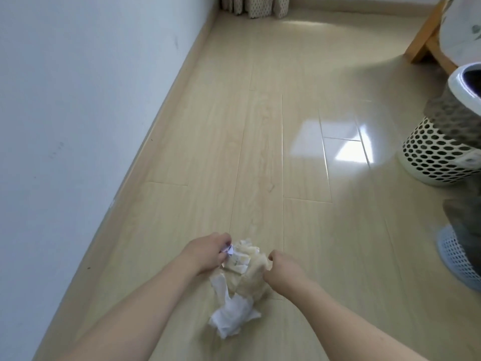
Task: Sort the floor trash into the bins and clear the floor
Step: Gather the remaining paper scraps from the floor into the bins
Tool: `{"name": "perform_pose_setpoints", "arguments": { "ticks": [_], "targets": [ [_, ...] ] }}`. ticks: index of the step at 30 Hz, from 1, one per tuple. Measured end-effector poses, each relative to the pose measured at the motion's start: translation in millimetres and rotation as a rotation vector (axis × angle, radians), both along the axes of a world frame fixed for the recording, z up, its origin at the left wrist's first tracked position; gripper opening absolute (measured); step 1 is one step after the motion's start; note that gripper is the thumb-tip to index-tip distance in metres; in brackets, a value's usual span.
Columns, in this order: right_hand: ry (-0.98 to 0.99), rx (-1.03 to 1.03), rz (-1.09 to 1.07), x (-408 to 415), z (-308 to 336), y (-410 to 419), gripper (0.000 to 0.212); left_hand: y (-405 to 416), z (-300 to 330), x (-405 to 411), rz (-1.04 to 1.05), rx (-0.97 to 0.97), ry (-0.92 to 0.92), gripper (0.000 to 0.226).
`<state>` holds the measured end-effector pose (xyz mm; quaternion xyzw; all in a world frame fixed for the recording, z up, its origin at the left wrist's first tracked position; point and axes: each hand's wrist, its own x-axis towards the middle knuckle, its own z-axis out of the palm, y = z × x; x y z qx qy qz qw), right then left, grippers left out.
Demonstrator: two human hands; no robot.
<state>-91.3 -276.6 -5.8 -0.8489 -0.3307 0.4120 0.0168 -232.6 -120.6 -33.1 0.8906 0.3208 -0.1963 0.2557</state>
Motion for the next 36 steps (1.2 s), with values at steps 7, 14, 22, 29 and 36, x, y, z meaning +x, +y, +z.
{"name": "perform_pose_setpoints", "arguments": {
  "ticks": [7, 14, 22, 29, 36],
  "targets": [
    [-0.078, 0.011, -0.095, -22, -26, -8, 0.022, 4, -26, -32, 0.294, -0.131, -0.275, 0.009],
    [-0.105, 0.174, -0.097, -26, -30, -18, 0.028, -1, -34, -43, 0.409, -0.082, -0.306, 0.017],
    [-0.271, 0.246, 0.412, -16, -28, -17, 0.051, 5, -38, -46, 0.525, -0.222, -0.340, 0.018],
    [-0.320, 0.307, 0.531, -7, -27, -17, 0.024, 10, -38, -43, 0.593, -0.287, -0.381, 0.017],
    [-0.327, 0.398, 0.664, 14, 31, -10, 0.041, 11, -27, -40, 0.628, -0.370, -0.332, 0.016]
  ]
}}
